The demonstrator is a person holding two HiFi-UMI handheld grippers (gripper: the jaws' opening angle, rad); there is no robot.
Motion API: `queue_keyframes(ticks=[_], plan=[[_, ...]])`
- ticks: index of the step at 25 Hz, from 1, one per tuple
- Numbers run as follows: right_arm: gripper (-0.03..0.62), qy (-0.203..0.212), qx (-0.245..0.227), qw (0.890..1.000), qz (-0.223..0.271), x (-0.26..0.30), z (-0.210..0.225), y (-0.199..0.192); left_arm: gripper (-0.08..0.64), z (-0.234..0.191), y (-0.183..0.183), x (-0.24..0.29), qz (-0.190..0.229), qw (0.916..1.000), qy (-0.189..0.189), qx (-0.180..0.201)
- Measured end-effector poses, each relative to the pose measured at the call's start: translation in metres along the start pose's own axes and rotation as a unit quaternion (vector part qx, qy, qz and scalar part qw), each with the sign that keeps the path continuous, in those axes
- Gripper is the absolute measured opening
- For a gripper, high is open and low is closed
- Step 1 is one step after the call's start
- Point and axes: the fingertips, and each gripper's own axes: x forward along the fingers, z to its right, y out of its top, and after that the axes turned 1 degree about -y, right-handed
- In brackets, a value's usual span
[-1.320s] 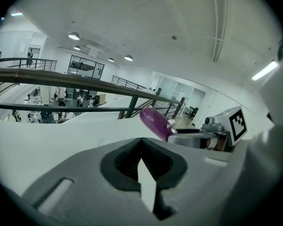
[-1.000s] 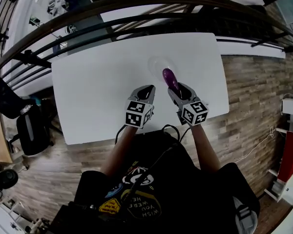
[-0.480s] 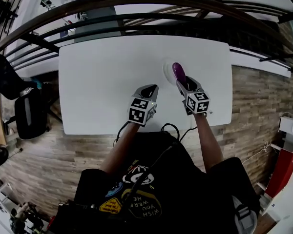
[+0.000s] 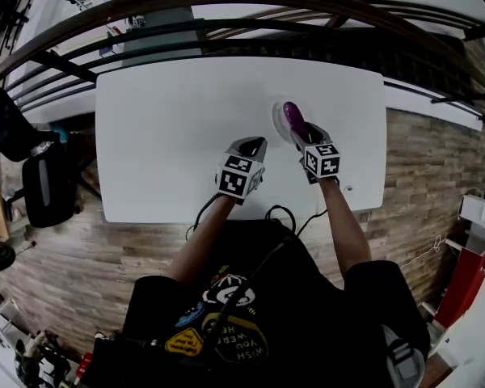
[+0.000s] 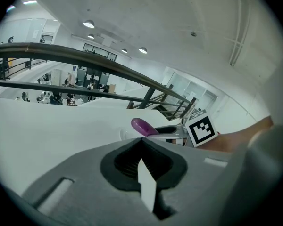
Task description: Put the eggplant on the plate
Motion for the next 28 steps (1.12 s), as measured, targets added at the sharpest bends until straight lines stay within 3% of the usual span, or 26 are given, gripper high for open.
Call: queue_keyframes(ticks=[8,28], plan=[[0.202,-0.002,-0.007,1.0,-0.023,0.017,0.011,-0.015,0.005,0.0,-0.009,0.009,-0.013,0.9999,-0.002,0.003],[0.202,-0.008,-0.009,0.998,-0.064,0.057,0.024,-0.029,0.005,-0.022,-0.022,-0.004,-0.022,0.9993,0.008,-0.03]])
